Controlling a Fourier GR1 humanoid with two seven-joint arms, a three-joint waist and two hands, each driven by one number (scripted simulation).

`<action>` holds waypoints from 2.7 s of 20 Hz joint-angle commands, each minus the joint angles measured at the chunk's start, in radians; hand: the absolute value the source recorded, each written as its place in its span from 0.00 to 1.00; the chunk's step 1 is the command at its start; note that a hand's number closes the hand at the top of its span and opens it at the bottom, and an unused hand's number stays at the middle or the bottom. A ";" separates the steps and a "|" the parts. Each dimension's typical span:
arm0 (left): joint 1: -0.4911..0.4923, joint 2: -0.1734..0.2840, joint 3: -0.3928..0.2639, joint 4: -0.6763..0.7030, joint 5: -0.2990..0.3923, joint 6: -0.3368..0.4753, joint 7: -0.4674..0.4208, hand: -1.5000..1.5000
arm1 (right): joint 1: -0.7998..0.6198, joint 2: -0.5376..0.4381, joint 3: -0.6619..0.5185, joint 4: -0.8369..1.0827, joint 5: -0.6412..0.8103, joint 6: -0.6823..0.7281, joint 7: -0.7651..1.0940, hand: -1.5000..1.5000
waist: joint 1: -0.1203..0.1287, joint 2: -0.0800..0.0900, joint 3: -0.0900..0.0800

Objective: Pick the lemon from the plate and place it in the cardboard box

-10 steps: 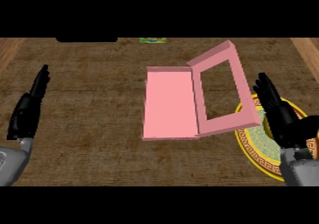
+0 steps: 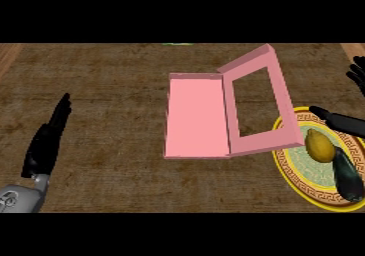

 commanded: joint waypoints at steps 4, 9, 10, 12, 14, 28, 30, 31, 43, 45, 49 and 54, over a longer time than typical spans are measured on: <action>0.087 -0.016 -0.008 -0.149 -0.013 0.004 0.121 0.50 | 0.014 0.077 -0.143 0.134 -0.077 -0.013 -0.206 0.00 | -0.006 -0.004 0.004; 0.113 0.002 0.018 -0.127 0.001 -0.034 0.085 0.50 | 0.082 -0.129 -0.078 0.163 0.056 0.124 -0.174 0.00 | -0.008 -0.005 0.003; 0.080 -0.030 -0.013 -0.144 -0.025 0.005 0.110 0.50 | 0.056 -0.204 -0.054 0.208 0.133 0.118 -0.162 0.00 | 0.001 -0.002 0.003; 0.123 -0.026 0.004 -0.129 -0.013 -0.010 0.062 0.50 | 0.093 -0.258 -0.004 0.147 0.188 0.145 -0.093 0.00 | -0.006 -0.007 0.000; 0.108 -0.040 -0.004 -0.092 -0.028 -0.012 0.039 0.50 | 0.089 -0.323 0.025 0.169 0.218 0.223 -0.080 0.00 | -0.008 -0.003 0.001; 0.117 -0.062 0.040 -0.107 -0.058 -0.035 0.057 0.50 | 0.081 -0.365 0.243 -0.109 0.328 0.527 0.405 0.00 | -0.014 -0.005 0.002; 0.146 -0.069 0.062 -0.101 -0.057 -0.057 0.031 0.50 | 0.056 -0.331 0.231 -0.064 0.357 0.539 0.426 0.00 | -0.009 -0.004 0.003; 0.148 -0.065 0.034 -0.199 -0.078 -0.034 0.131 0.50 | 0.053 -0.319 0.239 -0.109 0.370 0.529 0.488 0.00 | -0.008 -0.005 0.003; 0.199 -0.156 0.097 -0.199 -0.164 -0.095 0.098 0.50 | 0.096 -0.184 0.180 -0.062 0.560 0.570 0.472 0.00 | -0.009 -0.004 0.003; 0.135 -0.168 0.135 -0.082 -0.171 -0.117 0.051 0.50 | 0.069 -0.125 0.205 -0.081 0.589 0.569 0.527 0.00 | -0.010 -0.003 0.003; 0.162 -0.163 0.151 -0.181 -0.175 -0.154 0.126 0.50 | 0.105 -0.162 0.138 0.064 0.643 0.545 0.299 0.00 | -0.008 -0.003 0.003; 0.201 -0.205 0.170 -0.220 -0.234 -0.166 0.120 0.50 | 0.078 -0.080 0.107 -0.016 0.678 0.584 0.406 0.00 | -0.009 -0.004 0.003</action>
